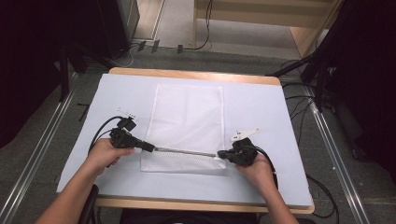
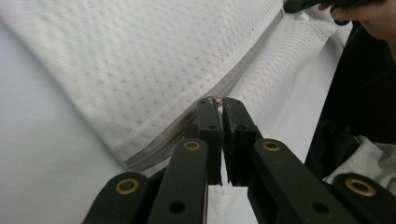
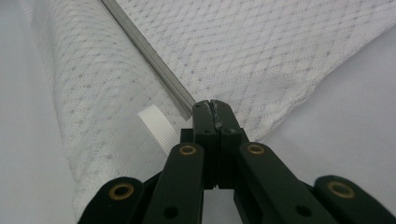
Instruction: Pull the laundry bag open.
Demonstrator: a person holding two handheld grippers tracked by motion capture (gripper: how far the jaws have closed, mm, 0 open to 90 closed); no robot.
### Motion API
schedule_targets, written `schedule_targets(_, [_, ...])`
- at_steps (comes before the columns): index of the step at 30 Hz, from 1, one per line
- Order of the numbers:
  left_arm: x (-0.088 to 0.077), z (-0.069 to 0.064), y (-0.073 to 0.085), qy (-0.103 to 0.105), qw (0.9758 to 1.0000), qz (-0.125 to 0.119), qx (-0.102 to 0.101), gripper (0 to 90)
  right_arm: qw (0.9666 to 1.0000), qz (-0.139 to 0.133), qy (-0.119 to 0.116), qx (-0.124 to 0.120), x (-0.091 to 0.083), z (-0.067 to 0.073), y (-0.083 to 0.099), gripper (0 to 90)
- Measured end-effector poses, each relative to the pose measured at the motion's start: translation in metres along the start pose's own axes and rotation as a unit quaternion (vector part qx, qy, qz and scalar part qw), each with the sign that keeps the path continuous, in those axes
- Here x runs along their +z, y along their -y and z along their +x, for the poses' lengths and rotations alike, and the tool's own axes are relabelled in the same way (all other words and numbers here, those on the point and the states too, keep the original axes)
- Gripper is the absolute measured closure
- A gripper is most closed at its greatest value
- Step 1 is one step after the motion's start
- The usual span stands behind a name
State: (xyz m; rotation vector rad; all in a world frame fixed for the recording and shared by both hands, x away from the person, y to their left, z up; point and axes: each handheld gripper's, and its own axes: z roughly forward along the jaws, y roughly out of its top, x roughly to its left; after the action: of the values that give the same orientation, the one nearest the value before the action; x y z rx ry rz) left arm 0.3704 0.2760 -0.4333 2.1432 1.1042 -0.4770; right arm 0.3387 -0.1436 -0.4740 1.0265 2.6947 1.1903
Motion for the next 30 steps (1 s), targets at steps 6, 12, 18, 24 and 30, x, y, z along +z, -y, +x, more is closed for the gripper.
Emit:
schedule_targets(6, [-0.006,0.002,0.005,-0.011,0.9999,-0.003,-0.003,87.9,1.0000,0.001,-0.002,0.001,0.000,-0.001,-0.001,90.0])
schedule_targets(12, [-0.017,0.009,0.015,-0.017,0.9997,-0.008,-0.014,87.9,1.0000,0.003,-0.006,0.004,0.000,-0.001,-0.001,90.0])
schedule_targets(18, [-0.024,0.015,0.024,-0.021,0.9993,-0.013,-0.027,87.9,1.0000,0.004,-0.007,0.005,0.000,-0.002,-0.001,90.0])
schedule_targets(24, [-0.024,0.018,0.027,-0.020,0.9992,-0.014,-0.031,87.9,0.9999,0.005,-0.009,0.006,0.000,-0.002,-0.001,90.0])
schedule_targets(30, [-0.024,0.018,0.027,-0.022,0.9991,-0.016,-0.033,87.9,0.9999,0.007,-0.010,0.003,0.000,-0.003,-0.002,90.0])
